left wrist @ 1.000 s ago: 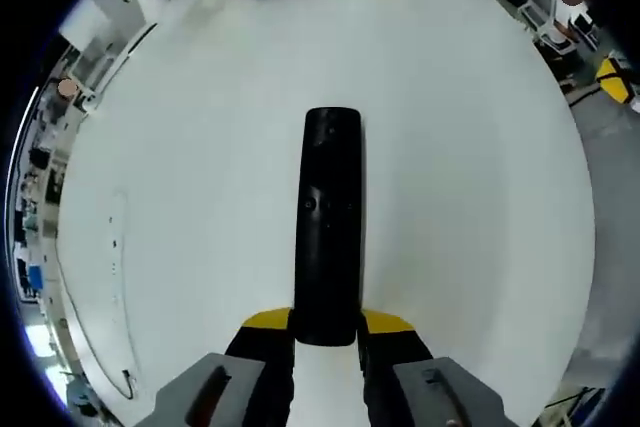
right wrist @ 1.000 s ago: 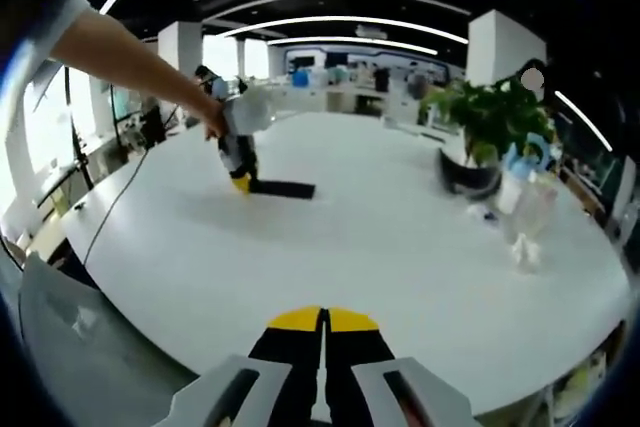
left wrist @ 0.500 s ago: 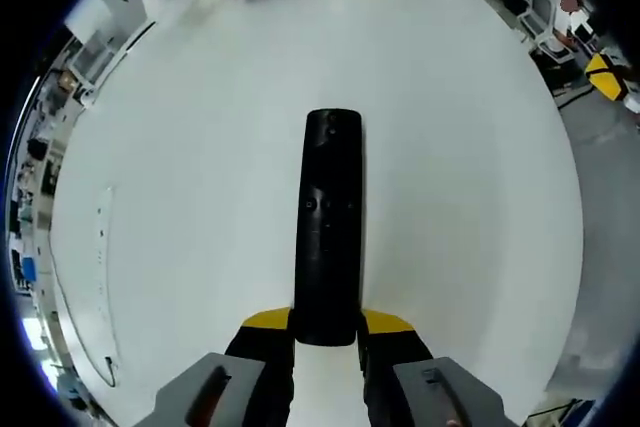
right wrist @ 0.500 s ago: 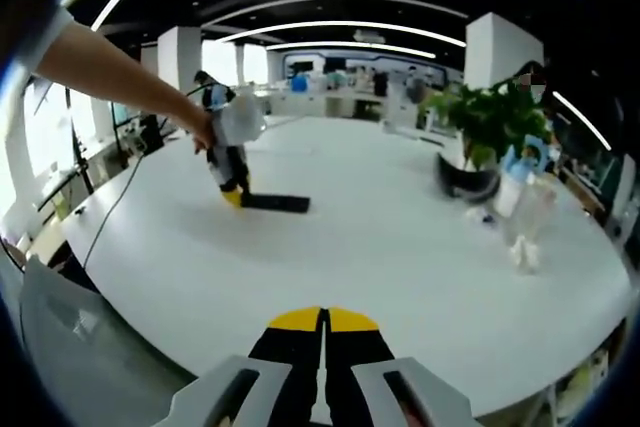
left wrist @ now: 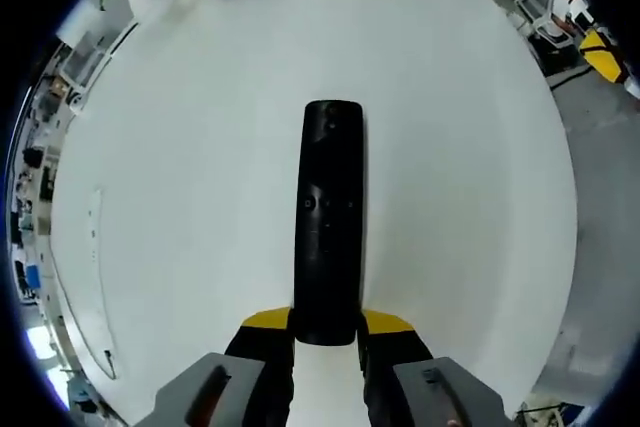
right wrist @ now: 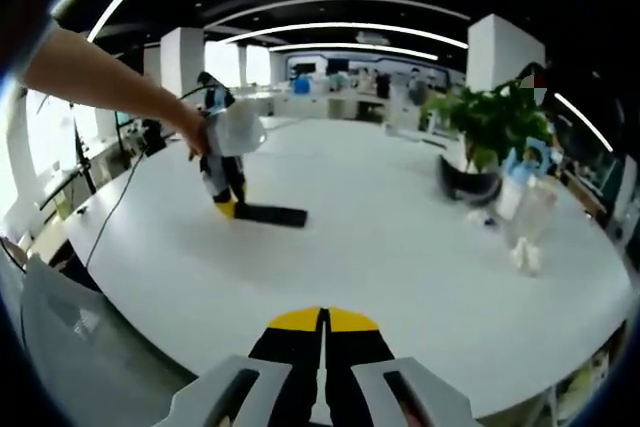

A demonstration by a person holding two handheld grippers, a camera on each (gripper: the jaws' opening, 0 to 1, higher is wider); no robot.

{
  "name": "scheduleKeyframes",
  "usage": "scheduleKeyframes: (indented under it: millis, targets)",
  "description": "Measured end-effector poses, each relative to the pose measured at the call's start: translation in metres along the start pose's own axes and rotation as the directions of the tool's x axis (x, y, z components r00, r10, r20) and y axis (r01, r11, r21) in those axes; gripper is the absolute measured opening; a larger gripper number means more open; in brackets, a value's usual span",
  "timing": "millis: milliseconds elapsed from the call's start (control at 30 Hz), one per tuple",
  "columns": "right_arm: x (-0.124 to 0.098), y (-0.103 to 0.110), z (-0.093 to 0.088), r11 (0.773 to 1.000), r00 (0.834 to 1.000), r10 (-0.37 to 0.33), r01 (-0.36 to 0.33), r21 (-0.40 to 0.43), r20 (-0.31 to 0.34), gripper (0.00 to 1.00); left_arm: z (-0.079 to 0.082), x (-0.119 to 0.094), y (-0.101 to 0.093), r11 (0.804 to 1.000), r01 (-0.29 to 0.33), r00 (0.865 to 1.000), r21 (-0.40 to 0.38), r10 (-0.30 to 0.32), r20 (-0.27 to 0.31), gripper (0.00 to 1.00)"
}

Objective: Press the specified remote control buttons in sequence, fully releasing each button before pressing the next.

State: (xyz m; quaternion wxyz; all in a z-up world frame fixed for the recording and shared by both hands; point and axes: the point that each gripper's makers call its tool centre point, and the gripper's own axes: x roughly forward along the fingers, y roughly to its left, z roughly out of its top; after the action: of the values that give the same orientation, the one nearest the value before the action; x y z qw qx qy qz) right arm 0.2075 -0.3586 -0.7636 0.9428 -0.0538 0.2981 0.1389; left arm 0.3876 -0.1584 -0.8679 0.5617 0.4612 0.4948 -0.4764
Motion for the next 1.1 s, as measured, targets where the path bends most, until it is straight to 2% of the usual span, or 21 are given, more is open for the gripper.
scheduleKeyframes:
  millis: [233, 333, 467, 800, 967, 1100]
  targets:
    - [0.001, 0.000, -0.001, 1.000, 1.000, -0.002, 0.002, -0.007, -0.008, 0.00, -0.002, -0.002, -0.017, 1.000, 0.000, 1.000, -0.025, 0.000, 0.016, 0.24]
    - [0.001, -0.001, -0.001, 1.000, 1.000, -0.004, 0.004, 0.001, -0.008, 0.00, -0.002, -0.002, -0.024, 0.999, -0.008, 1.000, -0.043, 0.009, 0.003, 0.24]
    - [0.001, -0.002, 0.000, 1.000, 1.000, -0.010, 0.010, 0.004, -0.007, 0.00, -0.003, -0.003, -0.036, 1.000, -0.007, 1.000, -0.029, 0.007, 0.008, 0.24]
    - [0.002, 0.000, -0.004, 1.000, 1.000, -0.003, 0.003, -0.010, -0.026, 0.00, -0.002, -0.003, -0.048, 0.998, -0.005, 1.000, -0.055, 0.006, 0.017, 0.24]
    - [0.000, -0.001, -0.002, 1.000, 1.000, -0.009, 0.009, -0.001, -0.014, 0.00, -0.003, -0.004, -0.058, 0.996, -0.008, 1.000, -0.084, 0.010, 0.022, 0.24]
    - [-0.001, -0.001, -0.002, 1.000, 1.000, -0.010, 0.010, -0.002, -0.013, 0.00, -0.004, -0.006, -0.067, 0.995, 0.002, 0.998, -0.096, 0.005, 0.069, 0.24]
